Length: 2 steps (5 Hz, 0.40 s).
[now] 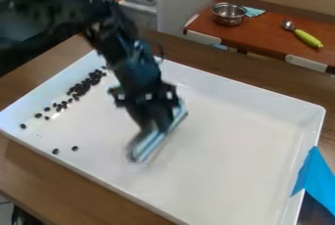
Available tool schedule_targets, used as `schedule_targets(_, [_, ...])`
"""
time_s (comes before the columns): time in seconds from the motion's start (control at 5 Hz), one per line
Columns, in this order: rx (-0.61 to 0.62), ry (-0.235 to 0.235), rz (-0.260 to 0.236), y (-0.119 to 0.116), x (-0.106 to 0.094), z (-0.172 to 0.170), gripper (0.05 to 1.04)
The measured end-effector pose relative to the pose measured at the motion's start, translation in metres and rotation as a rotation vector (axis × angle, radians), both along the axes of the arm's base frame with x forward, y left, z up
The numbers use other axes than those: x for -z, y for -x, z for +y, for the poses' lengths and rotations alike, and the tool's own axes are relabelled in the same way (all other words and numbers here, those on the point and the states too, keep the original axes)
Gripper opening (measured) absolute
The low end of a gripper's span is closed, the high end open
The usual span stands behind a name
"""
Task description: Sweep into pile
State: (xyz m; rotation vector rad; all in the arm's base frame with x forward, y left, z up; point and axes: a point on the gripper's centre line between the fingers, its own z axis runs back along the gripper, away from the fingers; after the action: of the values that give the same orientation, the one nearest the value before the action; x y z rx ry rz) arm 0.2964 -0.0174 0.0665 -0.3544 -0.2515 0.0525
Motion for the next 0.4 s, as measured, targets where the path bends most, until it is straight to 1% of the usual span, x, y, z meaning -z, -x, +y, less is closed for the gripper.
schedule_targets(0.2, [0.029, -0.009, -0.032, 0.013, 0.004, 0.009, 0.37])
schedule_targets(0.4, [0.046, -0.022, -0.071, 0.023, 0.012, 0.033, 0.37])
